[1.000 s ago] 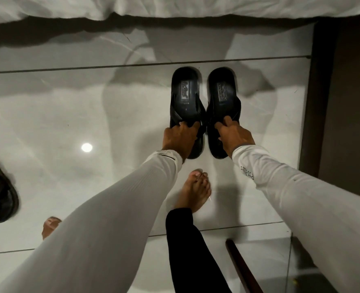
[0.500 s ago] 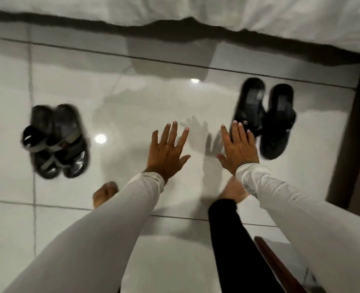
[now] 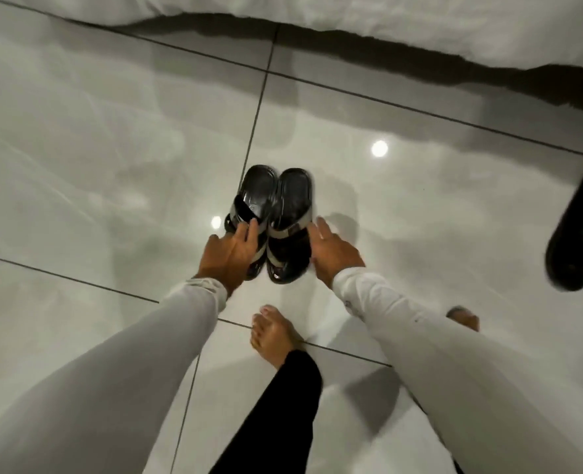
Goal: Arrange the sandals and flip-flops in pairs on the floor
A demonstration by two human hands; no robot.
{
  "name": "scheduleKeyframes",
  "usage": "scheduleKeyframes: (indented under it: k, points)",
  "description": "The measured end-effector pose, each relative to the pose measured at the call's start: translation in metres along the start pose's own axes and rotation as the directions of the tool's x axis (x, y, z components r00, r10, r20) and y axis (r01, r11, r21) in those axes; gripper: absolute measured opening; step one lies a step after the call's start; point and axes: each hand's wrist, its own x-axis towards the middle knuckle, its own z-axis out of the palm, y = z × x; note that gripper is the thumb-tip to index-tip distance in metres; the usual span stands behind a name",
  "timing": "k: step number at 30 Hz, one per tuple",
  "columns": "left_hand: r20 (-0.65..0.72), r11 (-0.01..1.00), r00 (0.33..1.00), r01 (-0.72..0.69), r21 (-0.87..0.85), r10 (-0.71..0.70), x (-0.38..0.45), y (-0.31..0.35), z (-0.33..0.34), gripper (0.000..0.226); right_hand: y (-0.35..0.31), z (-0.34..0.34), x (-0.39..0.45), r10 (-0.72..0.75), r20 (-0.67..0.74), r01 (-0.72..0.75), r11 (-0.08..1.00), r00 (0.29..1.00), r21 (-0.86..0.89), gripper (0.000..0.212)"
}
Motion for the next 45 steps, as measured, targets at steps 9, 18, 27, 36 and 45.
scheduleKeyframes:
  k: [9,18,27,36,45]
  points:
    - [0.129,0.983,0.991,-0.006,-0.185,0.03,0.054,-0.019,0.003,0.034,-0.044,0.021,0.065,-0.006,0.051,0.009,0.998,0.999,-0.06,0.05]
    - [0.101,0.987,0.992,-0.056,-0.154,0.072,0.095,-0.03,-0.041,0.046,-0.027,-0.022,0.088,-0.004,0.067,0.007,0.999,0.998,-0.037,0.047]
    - [0.037,0.985,0.998,-0.041,-0.168,0.048,0.139,-0.03,-0.081,0.037,-0.018,-0.091,0.096,0.059,0.029,-0.056,0.994,0.998,-0.09,0.039]
    - [-0.001,0.984,0.999,-0.045,-0.173,0.046,0.161,-0.031,-0.104,0.04,-0.002,-0.097,0.135,0.081,-0.097,-0.078,0.996,0.992,0.034,0.036]
    - [-0.073,0.986,0.997,-0.035,-0.165,0.023,0.183,-0.03,-0.114,0.032,0.007,-0.12,0.144,0.063,-0.097,-0.064,0.998,0.993,-0.004,0.044]
